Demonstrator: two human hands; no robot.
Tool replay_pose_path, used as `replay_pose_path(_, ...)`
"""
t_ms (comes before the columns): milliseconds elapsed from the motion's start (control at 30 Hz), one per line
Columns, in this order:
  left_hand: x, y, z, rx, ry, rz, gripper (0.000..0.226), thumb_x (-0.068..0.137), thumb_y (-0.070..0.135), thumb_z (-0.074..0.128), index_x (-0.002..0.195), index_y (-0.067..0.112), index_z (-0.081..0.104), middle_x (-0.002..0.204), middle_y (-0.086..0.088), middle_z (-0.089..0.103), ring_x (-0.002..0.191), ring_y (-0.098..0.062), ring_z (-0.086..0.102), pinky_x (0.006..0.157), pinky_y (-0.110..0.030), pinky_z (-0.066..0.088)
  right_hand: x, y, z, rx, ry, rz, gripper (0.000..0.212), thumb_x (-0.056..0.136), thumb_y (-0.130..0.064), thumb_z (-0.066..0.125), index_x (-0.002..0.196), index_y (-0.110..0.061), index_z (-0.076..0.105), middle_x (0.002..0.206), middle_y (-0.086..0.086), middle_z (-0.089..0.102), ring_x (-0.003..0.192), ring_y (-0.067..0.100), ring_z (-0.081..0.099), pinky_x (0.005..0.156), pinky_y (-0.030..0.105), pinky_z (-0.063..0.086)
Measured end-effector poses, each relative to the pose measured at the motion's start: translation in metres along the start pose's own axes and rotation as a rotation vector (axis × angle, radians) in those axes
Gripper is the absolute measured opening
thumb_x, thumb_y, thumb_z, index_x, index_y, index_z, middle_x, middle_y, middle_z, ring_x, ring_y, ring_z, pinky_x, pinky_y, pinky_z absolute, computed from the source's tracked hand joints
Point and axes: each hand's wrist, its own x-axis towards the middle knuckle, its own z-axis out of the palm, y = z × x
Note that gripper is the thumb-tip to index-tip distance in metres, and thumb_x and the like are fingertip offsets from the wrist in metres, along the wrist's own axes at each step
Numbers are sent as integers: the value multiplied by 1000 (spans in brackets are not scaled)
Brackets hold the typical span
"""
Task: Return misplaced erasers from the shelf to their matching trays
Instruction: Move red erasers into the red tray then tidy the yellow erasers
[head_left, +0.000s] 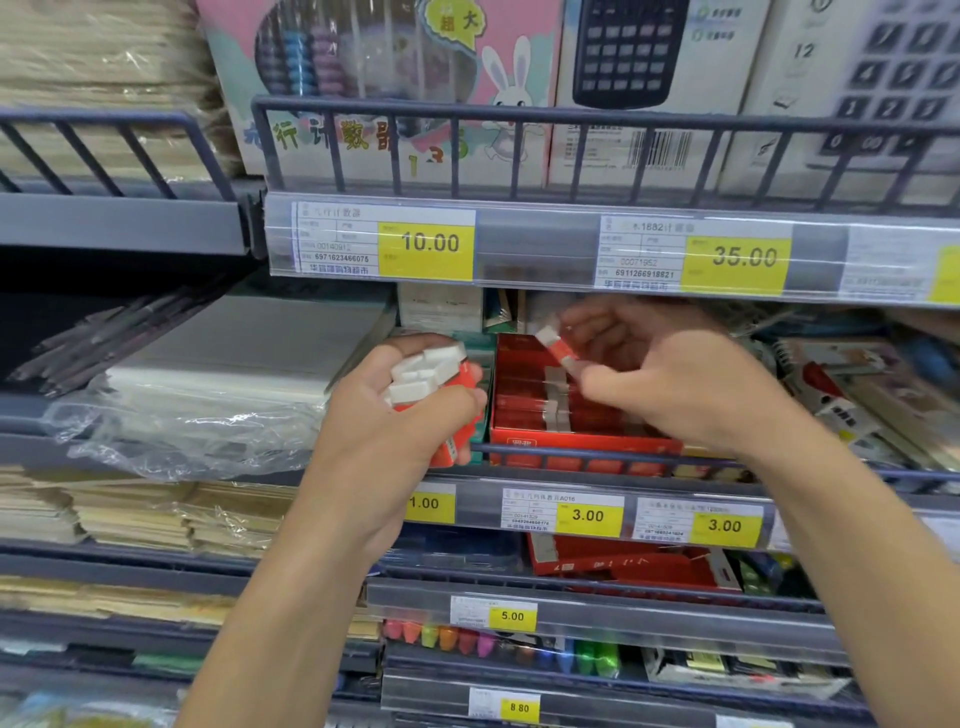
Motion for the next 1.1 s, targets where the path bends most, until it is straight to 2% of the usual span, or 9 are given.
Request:
replay_pose_path(133, 1, 1, -3, 3, -6, 1, 32, 68, 9, 79, 92, 30, 77, 98, -6, 80, 85, -21, 75, 53, -25, 53, 11, 23, -25, -223, -76, 160, 33, 81, -27, 77, 106, -44, 66, 95, -21, 67, 87, -3, 61, 78, 10, 45)
replay_pose_path(267, 4, 1, -1, 3, -7, 1, 33, 67, 10, 80, 92, 32, 78, 99, -6, 80, 89, -22, 76, 55, -24, 53, 14, 28, -26, -455, -197, 130, 32, 81, -33, 77, 106, -47, 62, 98, -30, 58, 80, -22, 51, 61, -1, 37)
replay_pose_path(467, 5, 1, 3, 11, -18, -2, 32, 66, 9, 79, 93, 25, 76, 97, -7, 80, 85, -24, 76, 50, -24, 50, 18, 32, -16, -524, -283, 4, 26, 84, -31, 75, 108, -39, 70, 103, -21, 60, 87, -10, 53, 73, 3, 38)
replay_pose_path(600, 3, 5, 5, 20, -54, -5, 33, 59, 18, 83, 88, 32, 79, 97, -8, 80, 86, -25, 75, 52, -26, 51, 21, 31, -14, -531, -307, -2, 27, 87, -26, 75, 114, -31, 73, 110, -9, 58, 99, 11, 55, 92, 28, 44)
replay_pose_path(700, 2, 7, 6, 38, -102, -13, 32, 62, 17, 83, 88, 35, 79, 99, -8, 80, 85, -24, 75, 53, -27, 52, 17, 26, -14, -579, -296, -17, 28, 91, -33, 71, 119, -34, 71, 112, -10, 58, 101, 6, 53, 92, 24, 43)
replay_pose_path(800, 2, 5, 8, 73, -154, -34, 29, 69, 9, 77, 90, 28, 78, 96, -8, 80, 77, -25, 71, 51, -27, 50, 3, 7, -8, -315, -122, -120, 26, 91, -36, 70, 115, -44, 67, 99, -19, 65, 88, -8, 57, 75, 11, 42)
replay_pose_path(900, 1, 5, 11, 137, -198, -50, 27, 67, 11, 77, 92, 23, 77, 82, -5, 77, 58, -18, 62, 49, -25, 48, -10, -23, 2, 53, -179, -201, 34, 91, -35, 68, 123, -45, 65, 99, -13, 70, 80, 12, 67, 75, 31, 54)
replay_pose_path(967, 0, 5, 12, 200, -225, -52, 28, 66, 16, 79, 94, 20, 75, 73, -7, 72, 54, -16, 58, 49, -25, 47, -11, -35, 6, 50, -247, -278, 42, 94, -22, 67, 132, -37, 63, 112, -13, 69, 86, 19, 67, 79, 41, 55)
replay_pose_path(1100, 0, 6, 9, 222, -205, -63, 37, 61, 23, 81, 95, 13, 69, 76, -20, 71, 55, -20, 60, 50, -27, 47, -5, -38, 6, -22, -295, -302, 36, 94, -14, 68, 128, -25, 68, 125, -13, 64, 110, 6, 62, 90, 23, 47)
